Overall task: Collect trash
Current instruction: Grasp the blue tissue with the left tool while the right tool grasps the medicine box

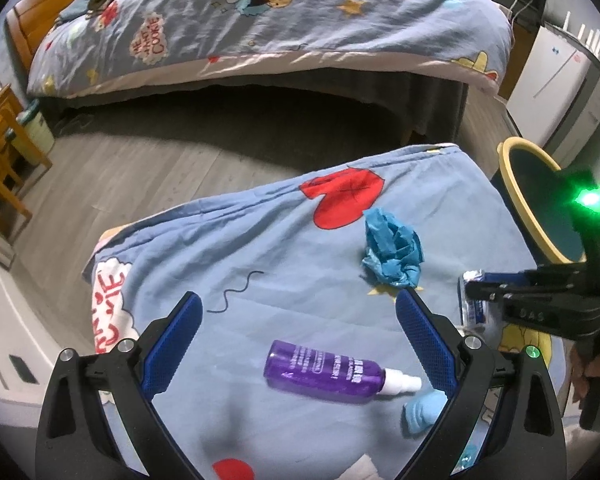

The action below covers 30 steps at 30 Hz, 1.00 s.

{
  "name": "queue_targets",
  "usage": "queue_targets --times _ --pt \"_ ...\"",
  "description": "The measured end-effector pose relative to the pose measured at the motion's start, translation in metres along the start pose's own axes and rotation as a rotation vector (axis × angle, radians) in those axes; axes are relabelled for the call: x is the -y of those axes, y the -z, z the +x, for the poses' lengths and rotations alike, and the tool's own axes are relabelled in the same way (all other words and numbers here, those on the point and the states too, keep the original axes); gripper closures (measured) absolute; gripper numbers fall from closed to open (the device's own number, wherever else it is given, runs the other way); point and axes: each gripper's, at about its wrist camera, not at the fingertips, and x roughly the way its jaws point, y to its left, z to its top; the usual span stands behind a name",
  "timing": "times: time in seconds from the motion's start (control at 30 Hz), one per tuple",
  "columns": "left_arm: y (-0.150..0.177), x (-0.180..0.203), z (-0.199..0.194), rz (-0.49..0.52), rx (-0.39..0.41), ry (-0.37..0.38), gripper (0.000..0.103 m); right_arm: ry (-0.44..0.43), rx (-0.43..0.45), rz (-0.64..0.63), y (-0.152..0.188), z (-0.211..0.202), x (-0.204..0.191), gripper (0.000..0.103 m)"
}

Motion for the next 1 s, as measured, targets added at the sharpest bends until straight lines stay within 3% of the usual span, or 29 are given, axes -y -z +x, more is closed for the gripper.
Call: queue_targets --times 0.1,0.13,0.63,0.83,1.0 --pt "-0.001 0.004 0.002 0.009 -0.004 -0.005 0.007 -0.013 0.017 0.015 -0.003 -0.008 0.005 0.081" --pt "-0.001 0.005 0.003 0.011 -0.006 -0.007 0.007 -0.017 0.026 0.019 -0.004 -0.012 0.008 0.088" --pt "-0.011 0.03 0.03 0.015 -0.002 -0.005 0.007 -0.055 0.152 0.07 -0.018 -0.051 0.026 0.088" --pt "-0.016 0.047 0.055 0.053 -0.019 -0.028 0.007 -0.055 0.16 0.082 -0.021 -0.055 0.035 0.091" --pt "-0.016 0.055 0.074 0.045 -0.038 0.0 0.009 -0.064 0.146 0.092 -0.021 -0.051 0.041 0.092"
